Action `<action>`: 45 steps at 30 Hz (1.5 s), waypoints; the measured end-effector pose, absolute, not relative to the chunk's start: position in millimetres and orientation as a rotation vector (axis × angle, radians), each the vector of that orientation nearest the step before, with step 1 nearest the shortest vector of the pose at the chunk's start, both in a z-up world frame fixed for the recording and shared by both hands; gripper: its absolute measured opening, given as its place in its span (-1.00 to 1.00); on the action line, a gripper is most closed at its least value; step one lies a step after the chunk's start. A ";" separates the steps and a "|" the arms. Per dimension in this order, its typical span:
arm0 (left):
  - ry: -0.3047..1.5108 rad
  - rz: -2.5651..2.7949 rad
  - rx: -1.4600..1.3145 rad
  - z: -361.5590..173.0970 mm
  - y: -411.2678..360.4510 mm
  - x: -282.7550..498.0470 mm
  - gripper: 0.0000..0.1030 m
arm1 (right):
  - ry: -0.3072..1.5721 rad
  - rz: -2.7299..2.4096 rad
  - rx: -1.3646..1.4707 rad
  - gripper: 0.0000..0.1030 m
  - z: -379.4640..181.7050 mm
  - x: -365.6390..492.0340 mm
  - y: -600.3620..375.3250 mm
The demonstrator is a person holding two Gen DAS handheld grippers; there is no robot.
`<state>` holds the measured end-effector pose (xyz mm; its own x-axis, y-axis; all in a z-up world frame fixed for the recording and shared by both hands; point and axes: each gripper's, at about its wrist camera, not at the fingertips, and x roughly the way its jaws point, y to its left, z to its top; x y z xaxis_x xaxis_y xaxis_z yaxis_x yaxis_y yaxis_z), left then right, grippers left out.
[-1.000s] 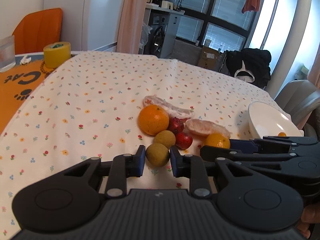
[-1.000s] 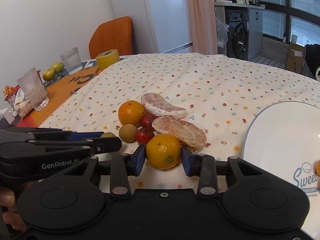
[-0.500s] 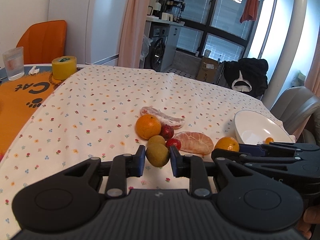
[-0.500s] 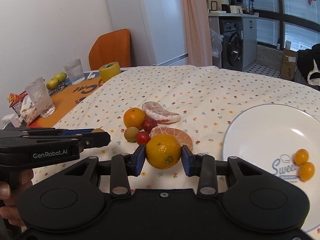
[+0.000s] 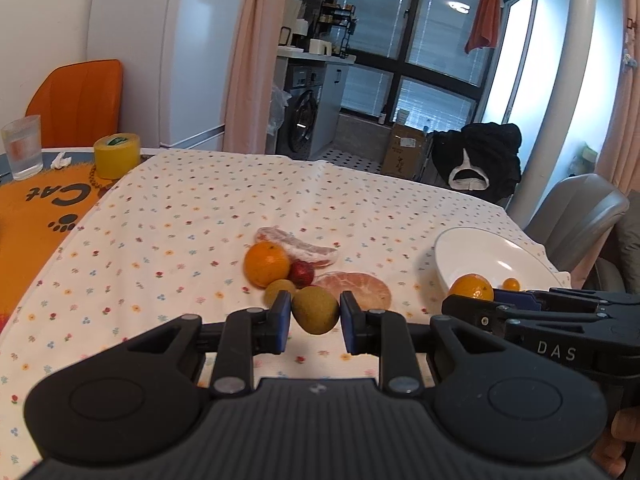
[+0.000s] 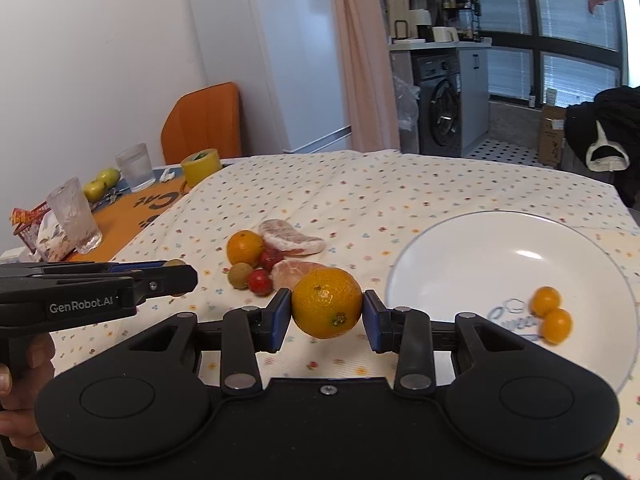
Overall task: Organize fruits
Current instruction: 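Carry mandarin and kiwi onto the white plate and open both tools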
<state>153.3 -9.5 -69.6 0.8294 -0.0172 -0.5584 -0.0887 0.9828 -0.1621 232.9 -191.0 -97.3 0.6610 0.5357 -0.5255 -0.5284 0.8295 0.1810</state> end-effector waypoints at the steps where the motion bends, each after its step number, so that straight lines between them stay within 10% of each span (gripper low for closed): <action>1: 0.591 0.033 -0.184 -69.2 -11.8 154.0 -0.52 | 0.599 0.593 0.016 -0.29 -97.3 233.3 -194.6; 45: 0.650 -0.193 -0.090 -85.2 -129.3 208.0 -0.52 | 0.619 0.356 0.130 -0.26 -121.8 240.5 -319.5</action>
